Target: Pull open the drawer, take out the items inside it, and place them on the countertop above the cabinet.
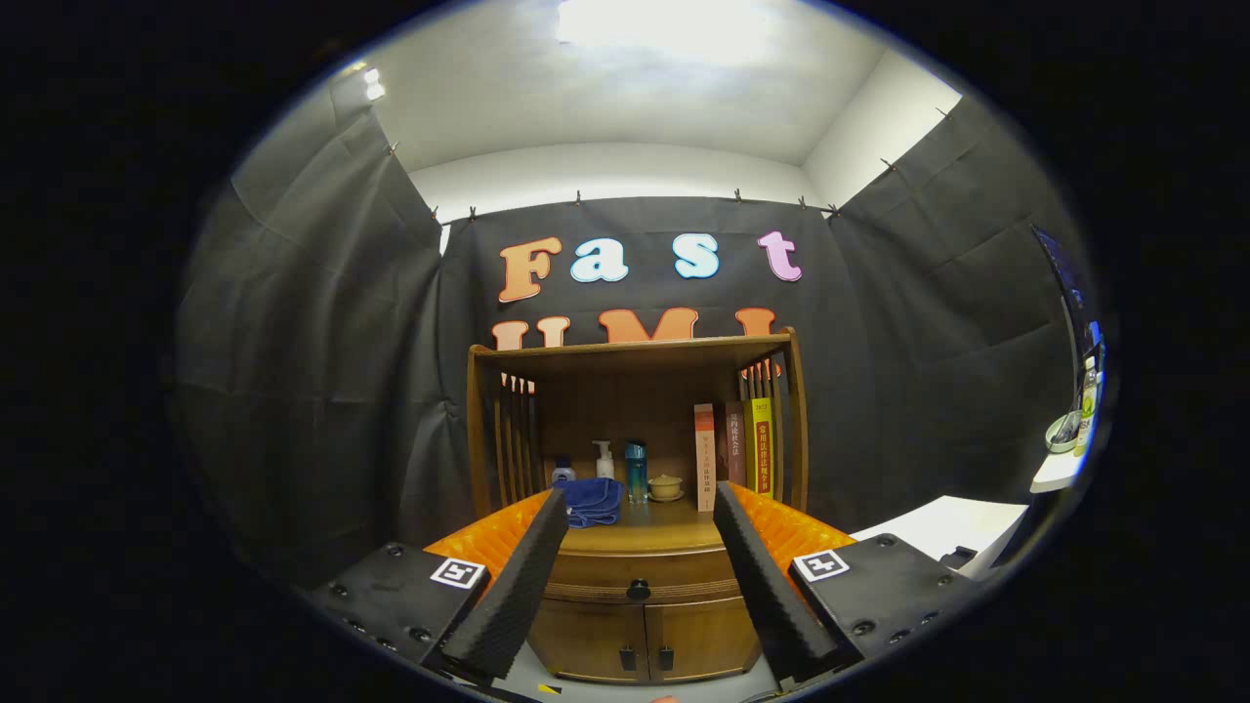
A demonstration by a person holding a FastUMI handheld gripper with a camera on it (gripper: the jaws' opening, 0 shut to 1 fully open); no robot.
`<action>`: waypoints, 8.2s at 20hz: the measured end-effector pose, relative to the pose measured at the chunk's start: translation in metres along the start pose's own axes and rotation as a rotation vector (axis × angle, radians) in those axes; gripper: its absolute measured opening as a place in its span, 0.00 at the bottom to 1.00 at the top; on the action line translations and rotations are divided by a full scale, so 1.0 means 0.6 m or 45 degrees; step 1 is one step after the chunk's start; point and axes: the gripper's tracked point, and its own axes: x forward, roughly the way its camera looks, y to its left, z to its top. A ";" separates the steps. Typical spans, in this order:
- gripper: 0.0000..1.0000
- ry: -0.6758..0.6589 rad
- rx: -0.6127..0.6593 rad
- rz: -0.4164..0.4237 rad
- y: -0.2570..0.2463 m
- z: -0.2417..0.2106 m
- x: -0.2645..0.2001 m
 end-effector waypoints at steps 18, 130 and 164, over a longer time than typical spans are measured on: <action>0.99 -0.056 -0.057 0.050 0.069 -0.134 0.125; 0.94 1.367 -0.104 -0.022 -0.006 -0.850 0.455; 0.23 0.935 -0.031 -0.034 0.007 -0.556 0.651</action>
